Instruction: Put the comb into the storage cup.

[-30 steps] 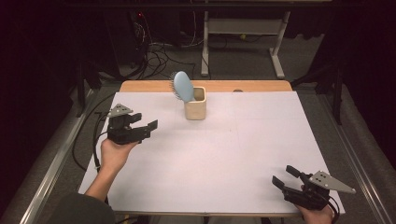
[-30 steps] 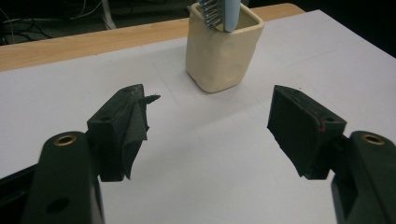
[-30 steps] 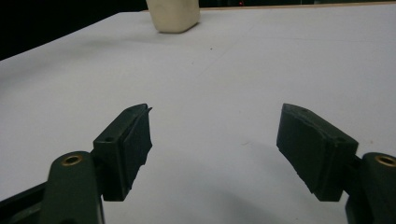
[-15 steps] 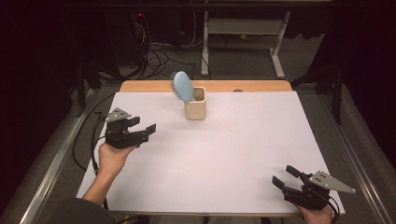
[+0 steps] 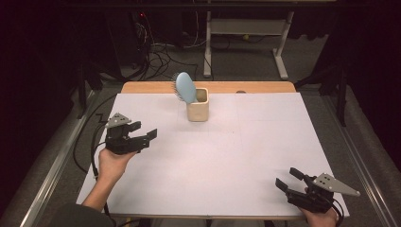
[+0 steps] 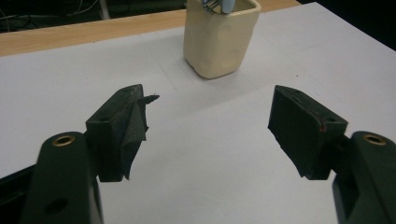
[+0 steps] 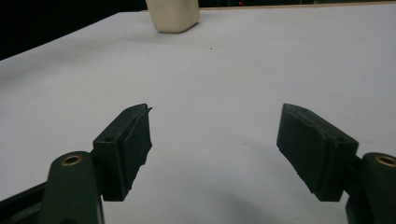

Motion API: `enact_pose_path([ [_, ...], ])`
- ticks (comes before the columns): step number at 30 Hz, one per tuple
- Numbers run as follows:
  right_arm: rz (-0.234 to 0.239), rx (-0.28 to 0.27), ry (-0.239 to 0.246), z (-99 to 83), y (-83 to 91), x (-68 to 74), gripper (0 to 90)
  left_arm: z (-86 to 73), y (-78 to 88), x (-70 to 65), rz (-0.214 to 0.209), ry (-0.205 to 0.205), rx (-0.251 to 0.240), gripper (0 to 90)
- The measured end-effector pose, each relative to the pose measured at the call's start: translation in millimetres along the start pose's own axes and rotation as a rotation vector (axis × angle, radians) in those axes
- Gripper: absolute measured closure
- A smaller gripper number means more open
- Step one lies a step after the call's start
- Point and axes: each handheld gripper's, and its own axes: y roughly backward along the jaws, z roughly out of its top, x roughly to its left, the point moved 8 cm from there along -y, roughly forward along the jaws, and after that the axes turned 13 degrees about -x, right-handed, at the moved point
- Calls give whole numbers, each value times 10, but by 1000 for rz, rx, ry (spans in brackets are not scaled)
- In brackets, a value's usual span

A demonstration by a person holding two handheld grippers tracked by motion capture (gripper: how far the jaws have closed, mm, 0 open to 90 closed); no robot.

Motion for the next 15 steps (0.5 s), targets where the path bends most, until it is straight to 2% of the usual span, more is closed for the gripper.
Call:
enact_pose_path([
  [15, 1, 1, 3, -2, -3, 2, 269, -95, 53, 18, 1, 10, 2, 286],
])
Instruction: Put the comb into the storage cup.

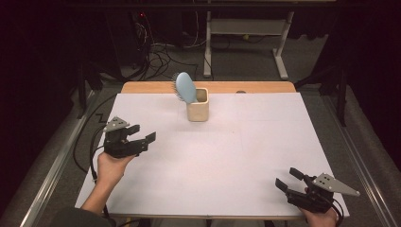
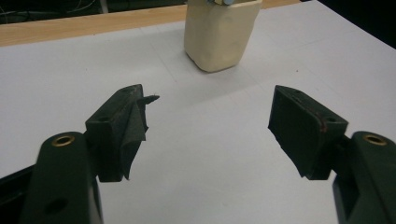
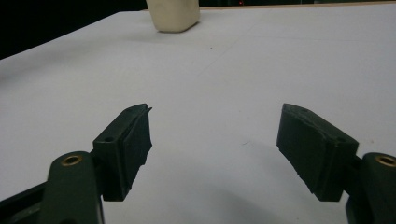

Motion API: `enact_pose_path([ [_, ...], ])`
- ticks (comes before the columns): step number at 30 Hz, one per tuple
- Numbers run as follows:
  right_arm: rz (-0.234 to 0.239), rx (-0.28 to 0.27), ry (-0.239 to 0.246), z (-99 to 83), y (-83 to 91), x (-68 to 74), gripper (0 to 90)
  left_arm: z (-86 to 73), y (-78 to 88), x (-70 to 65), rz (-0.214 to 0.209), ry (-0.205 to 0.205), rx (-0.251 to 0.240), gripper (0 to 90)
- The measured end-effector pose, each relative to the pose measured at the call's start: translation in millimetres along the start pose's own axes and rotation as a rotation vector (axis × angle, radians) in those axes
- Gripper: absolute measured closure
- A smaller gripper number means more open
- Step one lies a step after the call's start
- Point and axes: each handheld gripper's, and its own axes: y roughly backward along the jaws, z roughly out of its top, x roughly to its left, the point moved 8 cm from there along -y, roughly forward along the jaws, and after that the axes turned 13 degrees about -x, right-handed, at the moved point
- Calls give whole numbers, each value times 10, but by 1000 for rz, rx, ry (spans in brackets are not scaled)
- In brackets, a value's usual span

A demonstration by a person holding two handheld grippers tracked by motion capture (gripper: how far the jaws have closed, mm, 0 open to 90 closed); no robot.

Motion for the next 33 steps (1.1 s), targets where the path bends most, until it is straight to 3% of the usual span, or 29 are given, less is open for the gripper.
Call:
enact_pose_path([
  [33, 0, 5, 0, -7, -4, 1, 265, -200, 132, 70, -6, 25, -25, 302],
])
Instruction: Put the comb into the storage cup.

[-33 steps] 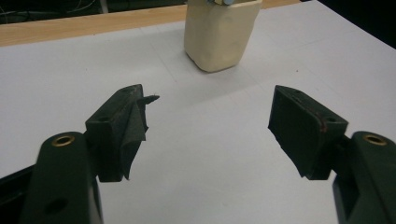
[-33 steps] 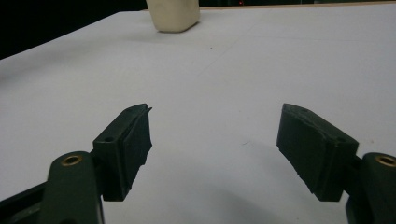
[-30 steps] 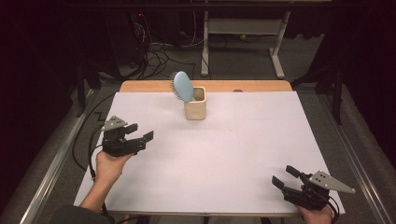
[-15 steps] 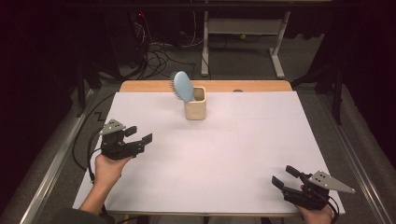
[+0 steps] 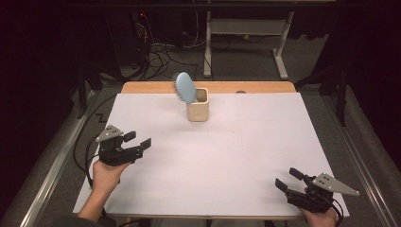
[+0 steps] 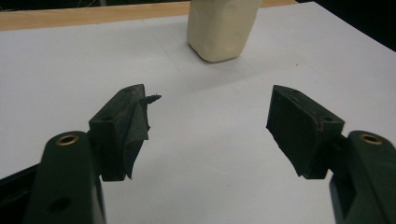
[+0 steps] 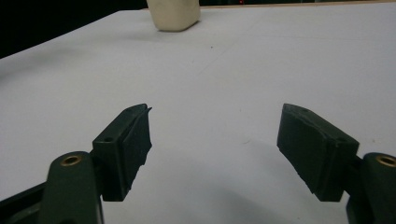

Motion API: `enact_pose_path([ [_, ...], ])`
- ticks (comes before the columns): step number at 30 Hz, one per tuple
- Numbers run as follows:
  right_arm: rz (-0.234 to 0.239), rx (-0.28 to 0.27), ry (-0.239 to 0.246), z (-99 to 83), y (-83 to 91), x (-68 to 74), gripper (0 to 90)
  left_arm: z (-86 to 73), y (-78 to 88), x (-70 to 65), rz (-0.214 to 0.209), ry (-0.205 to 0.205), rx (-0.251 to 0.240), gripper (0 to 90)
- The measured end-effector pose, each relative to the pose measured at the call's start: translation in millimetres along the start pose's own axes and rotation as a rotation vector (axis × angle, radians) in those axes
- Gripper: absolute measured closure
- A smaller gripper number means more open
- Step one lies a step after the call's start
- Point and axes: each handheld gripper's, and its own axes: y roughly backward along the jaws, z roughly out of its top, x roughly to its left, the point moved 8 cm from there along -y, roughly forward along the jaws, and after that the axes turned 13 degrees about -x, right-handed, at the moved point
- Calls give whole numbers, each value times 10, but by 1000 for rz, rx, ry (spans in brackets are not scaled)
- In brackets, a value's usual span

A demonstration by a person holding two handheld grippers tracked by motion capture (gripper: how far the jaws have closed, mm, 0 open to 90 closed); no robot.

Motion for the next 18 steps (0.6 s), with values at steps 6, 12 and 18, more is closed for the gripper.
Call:
enact_pose_path([
  [6, 0, 1, 0, -1, 0, 1, 265, -30, 30, 24, 2, 13, -6, 301],
  [12, 0, 1, 2, -1, 0, 0, 265, -76, 68, 55, 9, 19, -6, 302],
  [18, -2, 1, 2, -1, -1, -2, 263, -136, 90, 69, 9, 27, 0, 302],
])
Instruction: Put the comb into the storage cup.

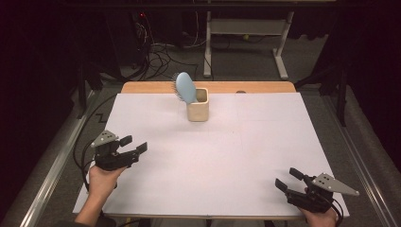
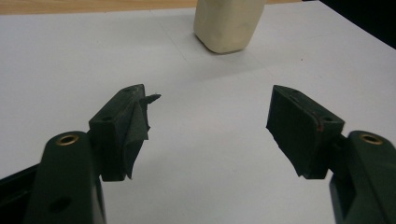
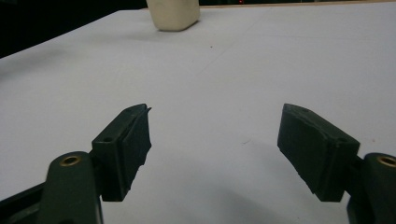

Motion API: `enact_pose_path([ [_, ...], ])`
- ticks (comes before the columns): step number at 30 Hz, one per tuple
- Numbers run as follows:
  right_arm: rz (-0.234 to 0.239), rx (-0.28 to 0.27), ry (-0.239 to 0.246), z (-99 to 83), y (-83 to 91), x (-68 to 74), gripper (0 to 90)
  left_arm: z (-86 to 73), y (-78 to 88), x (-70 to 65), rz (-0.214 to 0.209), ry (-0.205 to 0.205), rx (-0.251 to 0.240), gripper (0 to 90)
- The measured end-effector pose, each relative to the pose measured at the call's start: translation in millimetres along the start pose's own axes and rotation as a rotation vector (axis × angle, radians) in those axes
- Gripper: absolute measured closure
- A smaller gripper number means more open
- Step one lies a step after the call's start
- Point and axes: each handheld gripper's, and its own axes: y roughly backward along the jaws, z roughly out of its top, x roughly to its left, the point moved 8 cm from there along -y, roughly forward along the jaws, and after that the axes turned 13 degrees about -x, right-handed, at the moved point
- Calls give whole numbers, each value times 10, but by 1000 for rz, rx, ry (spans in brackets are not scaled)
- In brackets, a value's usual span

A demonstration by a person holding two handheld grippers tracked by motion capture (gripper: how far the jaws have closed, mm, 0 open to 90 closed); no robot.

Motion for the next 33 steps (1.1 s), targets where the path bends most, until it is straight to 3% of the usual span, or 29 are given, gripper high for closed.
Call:
enact_pose_path([
  [33, 3, 5, -5, -5, -5, 6, 258, -363, 70, -5, -16, 24, 37, 304],
])
